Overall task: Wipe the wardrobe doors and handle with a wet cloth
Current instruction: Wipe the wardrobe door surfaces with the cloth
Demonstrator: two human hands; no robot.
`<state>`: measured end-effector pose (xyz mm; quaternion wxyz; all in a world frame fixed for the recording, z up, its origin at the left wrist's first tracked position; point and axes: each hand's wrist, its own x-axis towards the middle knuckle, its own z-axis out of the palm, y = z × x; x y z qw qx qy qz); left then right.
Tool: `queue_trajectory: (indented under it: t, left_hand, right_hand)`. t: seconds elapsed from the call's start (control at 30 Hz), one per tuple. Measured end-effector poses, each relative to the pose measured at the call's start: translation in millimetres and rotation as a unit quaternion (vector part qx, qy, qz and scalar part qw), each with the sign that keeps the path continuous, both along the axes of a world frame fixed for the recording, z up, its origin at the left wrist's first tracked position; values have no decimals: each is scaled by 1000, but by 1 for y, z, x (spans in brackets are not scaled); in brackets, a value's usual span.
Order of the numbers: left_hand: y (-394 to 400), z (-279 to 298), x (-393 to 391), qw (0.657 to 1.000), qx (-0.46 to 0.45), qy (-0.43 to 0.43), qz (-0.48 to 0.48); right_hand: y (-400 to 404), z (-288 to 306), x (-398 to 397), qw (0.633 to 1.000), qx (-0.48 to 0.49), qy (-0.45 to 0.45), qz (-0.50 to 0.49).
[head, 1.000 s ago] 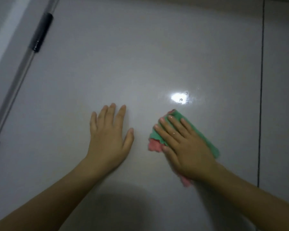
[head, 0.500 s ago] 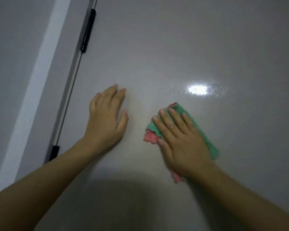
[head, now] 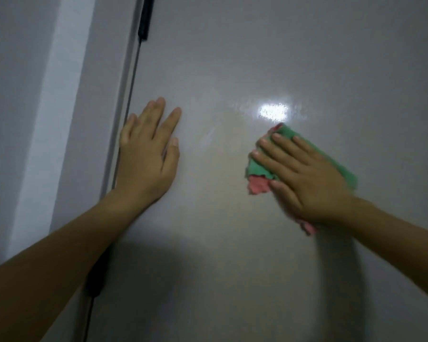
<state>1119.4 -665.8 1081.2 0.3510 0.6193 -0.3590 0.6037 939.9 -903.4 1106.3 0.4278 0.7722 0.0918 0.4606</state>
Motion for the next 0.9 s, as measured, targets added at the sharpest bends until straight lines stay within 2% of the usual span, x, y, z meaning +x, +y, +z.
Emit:
queue_trajectory:
  t: [0.03,0.1,0.17,0.2,0.23,0.27,0.33,0.37,0.43,0.47,0.53,0.6,0.63,0.67,0.73,0.8,0.87,0.9]
  left_hand:
    - [3,0,-1,1000,9,1,-12]
    - [16,-2,3,1000,3,-8,-4]
    - [24,-9,8,998,-10,-31,60]
    - [24,-12,11,995,-12,-43,94]
    - [22,-14,14,991,-12,-51,120]
    - [22,-16,16,990,-13,-53,131]
    - [21,-13,17,991,-29,-46,124]
    - [22,-13,17,992,-31,-44,117]
    - [23,-13,17,994,-28,-39,98]
    - [24,-14,18,995,-29,-34,84]
    - [25,-16,18,997,-27,-20,65]
    - [24,-18,18,998,-28,-18,53]
    - [26,-20,18,998,-28,-17,54]
    - [25,-23,17,998,-27,-16,56]
    - [26,-32,17,997,-29,-17,68]
    - [26,-44,18,997,-28,-22,73]
    - [25,-63,18,996,-29,-28,77]
    - [25,-73,17,996,-32,-29,75]
  right_hand:
    - [-6,10,-6,1000,17,-12,-12]
    - [7,30,5,981,150,-124,-16]
    - [39,41,37,918,289,-271,3]
    - [59,40,55,899,316,-302,1]
    - [77,35,70,904,304,-300,10]
    - [91,24,82,928,259,-266,27]
    - [91,5,82,983,128,-125,49]
    - [80,3,70,996,52,-49,55]
    - [55,17,45,997,-57,43,33]
    - [46,29,40,997,-69,40,17]
    - [49,54,45,998,20,-54,18]
    - [72,68,66,964,174,-197,43]
    - [88,66,79,944,230,-231,49]
    - [100,57,87,940,240,-237,52]
    - [107,25,92,973,154,-161,64]
    - [90,-18,78,998,10,-20,51]
    - [68,-33,54,987,-104,114,36]
    - [59,-27,46,981,-128,142,30]
